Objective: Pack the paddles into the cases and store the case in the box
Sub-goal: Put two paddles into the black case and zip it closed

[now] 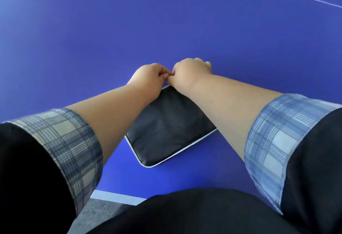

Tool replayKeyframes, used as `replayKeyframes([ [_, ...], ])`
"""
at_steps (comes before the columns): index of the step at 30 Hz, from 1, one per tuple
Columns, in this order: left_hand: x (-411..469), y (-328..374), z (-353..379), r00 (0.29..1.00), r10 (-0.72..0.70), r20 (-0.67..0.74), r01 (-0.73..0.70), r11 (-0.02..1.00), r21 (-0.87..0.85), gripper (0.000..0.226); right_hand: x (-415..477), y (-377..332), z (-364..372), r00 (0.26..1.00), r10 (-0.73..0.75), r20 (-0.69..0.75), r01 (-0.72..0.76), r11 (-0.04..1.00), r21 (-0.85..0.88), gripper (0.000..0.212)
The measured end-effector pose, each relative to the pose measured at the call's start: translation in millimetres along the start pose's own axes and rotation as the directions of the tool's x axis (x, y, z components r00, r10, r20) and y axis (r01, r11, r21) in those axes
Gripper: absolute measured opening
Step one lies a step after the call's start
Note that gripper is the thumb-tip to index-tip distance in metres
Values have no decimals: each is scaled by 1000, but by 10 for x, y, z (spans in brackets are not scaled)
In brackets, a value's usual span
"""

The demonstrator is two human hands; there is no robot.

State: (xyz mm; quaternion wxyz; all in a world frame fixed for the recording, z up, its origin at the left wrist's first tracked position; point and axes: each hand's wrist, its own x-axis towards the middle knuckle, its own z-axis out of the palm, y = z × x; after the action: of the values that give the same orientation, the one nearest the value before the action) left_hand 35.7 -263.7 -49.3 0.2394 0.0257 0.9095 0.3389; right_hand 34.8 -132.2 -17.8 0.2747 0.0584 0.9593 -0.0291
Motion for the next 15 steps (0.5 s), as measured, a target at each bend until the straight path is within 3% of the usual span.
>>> replayKeyframes([
  [6,-65,-29,103,986,-100,-132,88,991,-99,26,226,-85,-20,988,-13,152,21,999,-50,30],
  [11,-212,-57,289,964,-120,-236,152,981,120,25,356,-20,-66,982,3,188,2,1000,-24,14],
  [15,-261,-97,295,970,-68,-235,135,949,285,42,394,461,-108,995,84,59,-93,983,159,15],
])
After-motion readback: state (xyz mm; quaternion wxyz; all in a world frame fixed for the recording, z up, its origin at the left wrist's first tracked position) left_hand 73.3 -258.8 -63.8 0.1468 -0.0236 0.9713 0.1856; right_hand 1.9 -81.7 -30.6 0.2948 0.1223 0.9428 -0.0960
